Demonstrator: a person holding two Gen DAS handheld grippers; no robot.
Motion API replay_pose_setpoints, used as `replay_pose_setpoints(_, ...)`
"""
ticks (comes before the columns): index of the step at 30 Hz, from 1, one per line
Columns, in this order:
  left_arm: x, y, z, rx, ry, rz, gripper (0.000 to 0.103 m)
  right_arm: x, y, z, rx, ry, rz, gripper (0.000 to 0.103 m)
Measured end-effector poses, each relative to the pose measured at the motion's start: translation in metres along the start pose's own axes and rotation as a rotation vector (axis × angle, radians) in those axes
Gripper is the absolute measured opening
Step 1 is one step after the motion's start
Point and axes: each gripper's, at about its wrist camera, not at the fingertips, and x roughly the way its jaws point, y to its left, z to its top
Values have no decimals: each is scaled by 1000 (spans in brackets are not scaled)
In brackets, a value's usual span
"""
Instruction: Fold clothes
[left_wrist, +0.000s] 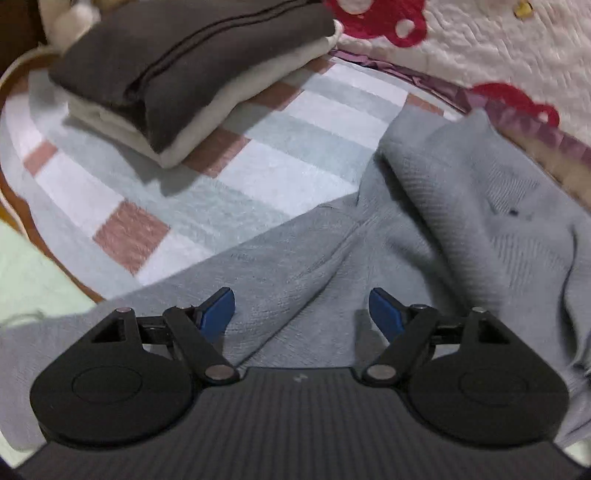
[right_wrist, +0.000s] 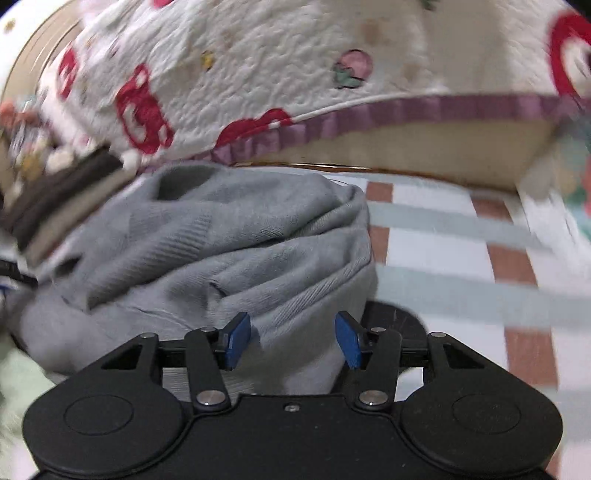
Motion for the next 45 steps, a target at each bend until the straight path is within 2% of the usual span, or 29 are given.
replay_pose_setpoints(4, 5, 4, 4, -20, 22, 5, 80, -9, 15, -21, 53, 52, 27, 59)
replay_pose_setpoints(5, 6, 3, 4, -17, 32, -21, 80, -10, 19, -25, 52, 86, 35, 59)
replay_pose_setpoints(10, 8, -7, -5, 5, 99, -223, 80, -7, 41, -31, 84, 201, 99, 60)
replay_pose_setpoints(11, 9, -9, -7, 10, 112, -264, 83, -4, 46, -30, 80, 227, 117, 60)
replay_pose_setpoints(14, 11, -15, -12, 23, 153, -385, 85, 2, 64, -28, 32, 264, 161, 60)
replay_pose_setpoints(18, 13, -23, -20, 42, 206, -546, 85, 9, 88, -27, -65, 293, 146, 60)
replay_pose_setpoints(20, 10, -32, -25, 105, 193, -526, 85, 15, 92, -26, -56, 301, 149, 61)
replay_pose_setpoints(25, 2, -57, -40, 297, 132, -410, 85, 28, 103, -31, -21, 351, 251, 61)
replay_pose_setpoints(27, -2, -67, -46, 373, 108, -363, 85, 36, 98, -33, 52, 345, 263, 61)
replay_pose_setpoints(29, -5, -77, -52, 449, 83, -315, 85, 44, 88, -37, 155, 349, 237, 61)
replay_pose_setpoints(31, -9, -87, -58, 524, 58, -266, 85, 39, 83, -40, 193, 319, 227, 59)
replay_pose_setpoints(32, -10, -92, -61, 562, 46, -242, 85, 35, 82, -40, 163, 298, 202, 51)
replay_pose_setpoints(33, -12, -97, -64, 599, 33, -217, 85, 32, 80, -39, 123, 275, 173, 27)
replay_pose_setpoints(35, -15, -104, -67, 649, 14, -187, 85, 24, 76, -38, 42, 230, 114, 0)
replay_pose_setpoints(37, -19, -101, -64, 625, 1, -265, 85, 16, 73, -37, -38, 184, 55, 0)
replay_pose_setpoints(40, -29, -92, -54, 525, 11, -507, 85, 4, 67, -35, -158, 115, -33, 0)
replay_pose_setpoints(42, -36, -93, -53, 501, 18, -643, 85, -4, 64, -34, -238, 69, -92, 0)
replay_pose_setpoints(43, -39, -95, -54, 505, 18, -691, 85, -8, 62, -33, -278, 46, -122, 0)
replay_pose_setpoints(45, -38, -103, -60, 542, 28, -723, 85, -5, 60, -31, -289, 40, -129, 0)
